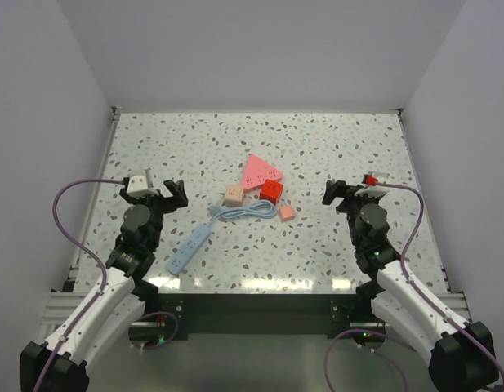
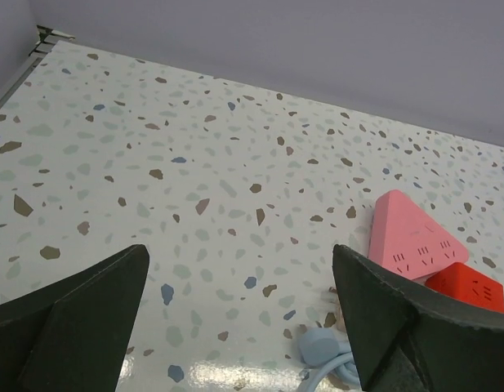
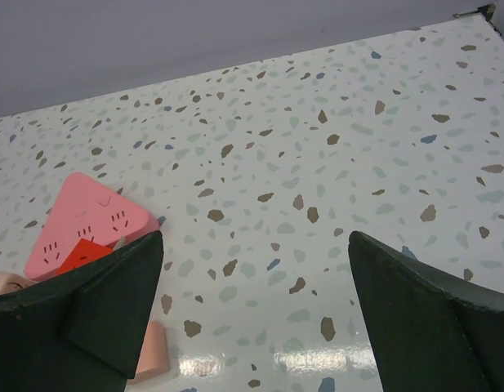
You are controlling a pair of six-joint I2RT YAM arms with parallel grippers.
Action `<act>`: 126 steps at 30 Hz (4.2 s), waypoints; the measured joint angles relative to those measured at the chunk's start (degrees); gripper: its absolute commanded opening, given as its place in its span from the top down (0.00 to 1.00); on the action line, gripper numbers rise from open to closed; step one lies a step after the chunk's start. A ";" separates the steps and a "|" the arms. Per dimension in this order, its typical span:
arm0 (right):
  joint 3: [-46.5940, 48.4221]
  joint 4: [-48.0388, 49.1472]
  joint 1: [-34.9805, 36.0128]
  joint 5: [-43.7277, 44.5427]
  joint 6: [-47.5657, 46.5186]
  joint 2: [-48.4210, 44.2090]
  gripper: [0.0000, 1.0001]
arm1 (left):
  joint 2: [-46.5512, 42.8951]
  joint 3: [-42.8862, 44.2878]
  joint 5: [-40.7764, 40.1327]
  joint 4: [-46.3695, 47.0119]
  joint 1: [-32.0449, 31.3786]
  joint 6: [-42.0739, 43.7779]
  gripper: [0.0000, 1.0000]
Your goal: Insert the plug
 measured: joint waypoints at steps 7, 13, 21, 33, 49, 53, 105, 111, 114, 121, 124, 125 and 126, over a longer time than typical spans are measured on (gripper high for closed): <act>0.24 -0.59 0.00 -0.04 0.15 0.24 0.01 | 3.02 -0.02 1.07 1.73 0.00 0.24 0.00; 0.79 -0.92 0.00 -0.28 0.42 1.42 0.01 | 14.45 0.33 3.50 5.33 -1.51 0.44 0.00; 0.98 -1.86 0.00 -0.46 0.61 2.91 0.01 | 29.09 6.49 3.10 6.78 -10.36 0.26 0.00; 1.42 -2.12 0.00 -0.87 1.03 3.72 0.01 | 44.11 15.80 -0.28 8.44 -17.55 -0.22 0.00; 1.64 -2.14 0.00 -1.77 1.75 4.76 0.01 | 56.92 23.85 0.28 5.53 -18.01 -0.66 0.00; 1.64 -2.12 0.00 -1.77 1.86 4.76 0.01 | 59.01 25.22 1.03 4.57 -18.01 -0.68 0.00; 4.68 21.66 23.58 -20.90 3.67 18.38 0.05 | 40.22 11.69 15.32 26.12 -18.32 -30.21 1.00; 4.85 24.30 26.47 -15.23 3.58 23.96 0.05 | 40.22 11.67 13.94 27.61 -21.11 -36.52 1.00; 5.68 25.66 27.96 -12.72 3.32 26.10 0.05 | 40.17 10.99 12.68 29.09 -23.02 -39.19 1.00; 6.25 29.16 30.73 -7.80 2.16 27.30 0.06 | 39.50 8.85 7.72 31.30 -26.38 -43.45 1.00; 6.27 30.47 30.93 -6.16 1.90 27.63 0.10 | 39.19 8.55 6.47 32.39 -27.06 -44.65 1.00; 6.34 30.80 30.97 -5.88 1.88 27.93 0.11 | 39.17 8.41 6.25 32.85 -27.32 -45.09 1.00; 6.38 31.30 31.04 -5.49 1.88 28.44 0.11 | 39.17 8.28 5.97 33.22 -27.54 -45.35 1.00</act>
